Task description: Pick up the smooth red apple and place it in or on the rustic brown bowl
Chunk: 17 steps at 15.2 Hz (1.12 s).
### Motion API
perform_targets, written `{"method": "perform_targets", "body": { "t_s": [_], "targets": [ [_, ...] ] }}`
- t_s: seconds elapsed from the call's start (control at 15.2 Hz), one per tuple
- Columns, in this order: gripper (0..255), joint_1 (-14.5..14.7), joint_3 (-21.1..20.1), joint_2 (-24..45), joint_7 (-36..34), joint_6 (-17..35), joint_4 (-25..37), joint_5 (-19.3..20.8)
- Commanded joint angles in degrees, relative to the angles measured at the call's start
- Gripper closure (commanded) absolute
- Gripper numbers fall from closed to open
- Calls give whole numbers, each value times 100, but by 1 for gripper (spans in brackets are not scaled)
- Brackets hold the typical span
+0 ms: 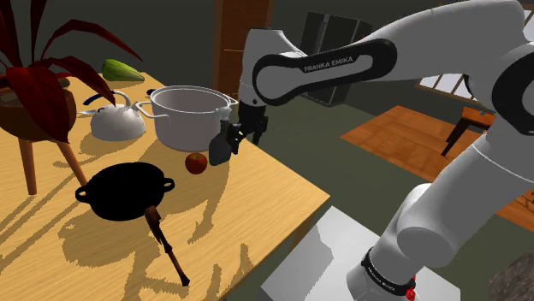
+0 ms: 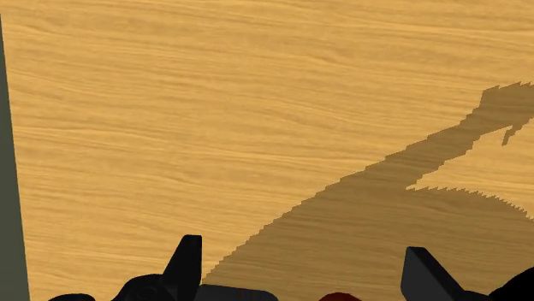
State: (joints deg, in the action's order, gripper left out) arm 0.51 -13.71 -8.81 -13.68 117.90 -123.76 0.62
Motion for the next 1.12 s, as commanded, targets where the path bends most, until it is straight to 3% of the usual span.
{"method": "perform_targets", "body": {
  "t_s": [0.0, 0.79, 1.06],
  "targets": [
    [0, 17, -97, 436, -284, 183, 262, 132],
    [0, 430, -104, 3074, -1621, 550, 2507, 1078],
    [0, 442, -69, 3228, -1658, 789, 2417, 1136]
  ]
}}
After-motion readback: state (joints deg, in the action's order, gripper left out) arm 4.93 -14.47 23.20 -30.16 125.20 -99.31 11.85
